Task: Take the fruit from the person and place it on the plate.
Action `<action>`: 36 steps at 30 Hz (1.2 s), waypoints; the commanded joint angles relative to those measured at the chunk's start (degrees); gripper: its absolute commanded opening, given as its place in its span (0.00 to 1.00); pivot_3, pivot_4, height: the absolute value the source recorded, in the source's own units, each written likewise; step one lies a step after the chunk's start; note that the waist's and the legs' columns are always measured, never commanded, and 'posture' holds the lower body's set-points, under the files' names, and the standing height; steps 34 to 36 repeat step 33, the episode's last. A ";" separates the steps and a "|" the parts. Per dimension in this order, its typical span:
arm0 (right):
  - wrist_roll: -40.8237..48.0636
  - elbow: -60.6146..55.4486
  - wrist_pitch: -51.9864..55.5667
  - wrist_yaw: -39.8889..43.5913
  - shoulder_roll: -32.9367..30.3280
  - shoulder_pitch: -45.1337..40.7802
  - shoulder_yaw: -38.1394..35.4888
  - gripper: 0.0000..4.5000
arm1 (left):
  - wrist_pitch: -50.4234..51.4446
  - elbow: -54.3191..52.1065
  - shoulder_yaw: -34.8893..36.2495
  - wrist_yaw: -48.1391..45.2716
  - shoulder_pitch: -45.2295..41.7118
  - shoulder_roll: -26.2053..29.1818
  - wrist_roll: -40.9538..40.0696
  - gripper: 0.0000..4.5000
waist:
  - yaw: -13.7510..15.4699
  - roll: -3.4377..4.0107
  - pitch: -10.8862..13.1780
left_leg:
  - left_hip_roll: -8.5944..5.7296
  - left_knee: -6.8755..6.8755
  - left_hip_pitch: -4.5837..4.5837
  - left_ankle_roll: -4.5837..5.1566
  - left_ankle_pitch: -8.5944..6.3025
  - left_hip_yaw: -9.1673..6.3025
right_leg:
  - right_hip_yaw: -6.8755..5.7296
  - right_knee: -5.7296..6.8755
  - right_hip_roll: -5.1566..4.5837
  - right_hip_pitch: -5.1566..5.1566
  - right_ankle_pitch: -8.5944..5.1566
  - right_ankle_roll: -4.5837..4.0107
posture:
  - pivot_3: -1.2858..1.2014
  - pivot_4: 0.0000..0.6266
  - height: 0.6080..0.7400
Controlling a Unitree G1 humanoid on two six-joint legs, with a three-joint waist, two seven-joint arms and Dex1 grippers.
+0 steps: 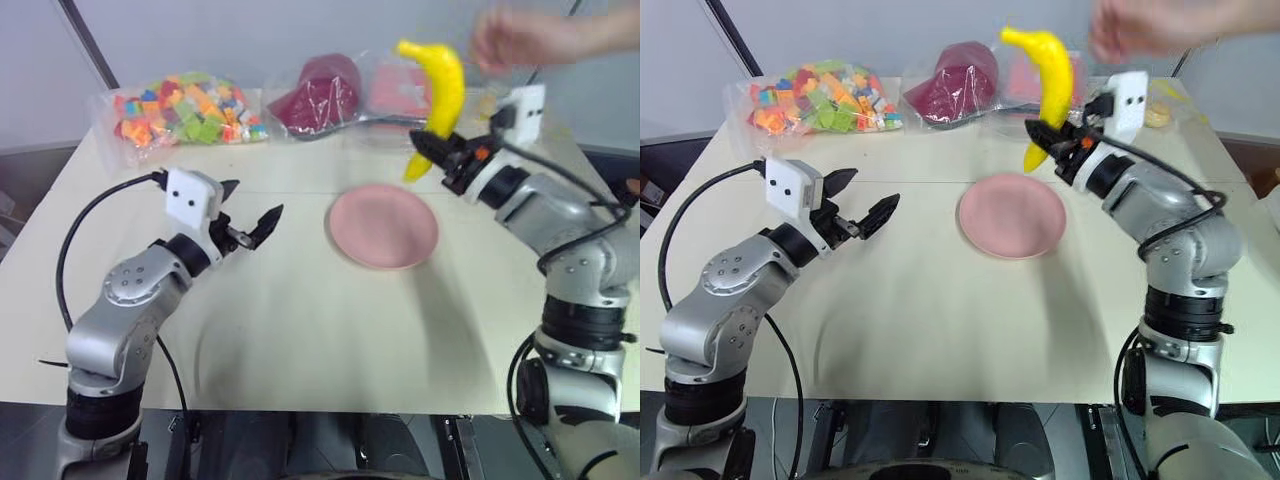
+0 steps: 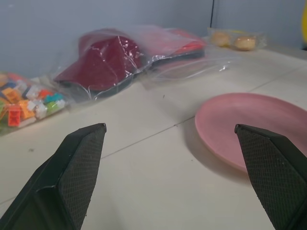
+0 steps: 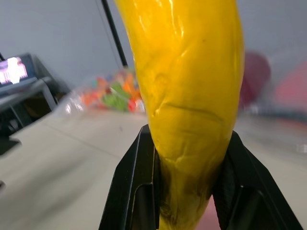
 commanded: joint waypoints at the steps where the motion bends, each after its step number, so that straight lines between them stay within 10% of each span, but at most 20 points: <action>1: -3.69 0.12 2.91 -6.27 3.79 2.96 3.52 0.20 | -1.32 -0.89 -0.09 -0.01 -1.05 -0.04 0.43 1.00 | 0.00 0.00 0.00 | 0.00 0.00 0.00 0.00 0.00 0.00 | 0.00 0.01 0.00 -0.01 0.00 0.00 | 0.52 0.24 1.00; 9: -10.54 0.32 7.22 -9.80 6.23 8.80 9.90 0.20 | -1.15 -1.32 -0.03 0.30 -0.91 0.03 0.70 1.00 | 0.09 0.02 0.00 | -0.03 0.00 -0.03 -0.01 0.01 0.02 | 0.02 0.02 -0.03 -0.05 0.00 0.00 | 0.52 0.24 1.00; 17: -11.73 -1.32 7.46 -7.18 4.11 8.75 7.58 1.00 | -1.36 -1.39 -0.16 0.67 -0.45 -0.32 0.71 1.00 | 0.06 0.02 0.00 | -0.02 -0.01 -0.01 -0.01 0.00 0.02 | 0.02 0.02 0.00 -0.04 0.00 0.00 | 0.52 0.24 1.00; 36: 7.46 -12.61 -0.41 24.33 -20.21 10.85 -14.89 1.00 | 0.47 -3.35 0.69 -4.24 0.72 2.56 -3.95 1.00 | 0.18 0.05 0.05 | 0.02 -0.01 0.02 0.37 -0.21 0.01 | -0.02 -0.08 0.03 0.10 0.00 0.00 | 0.52 0.24 1.00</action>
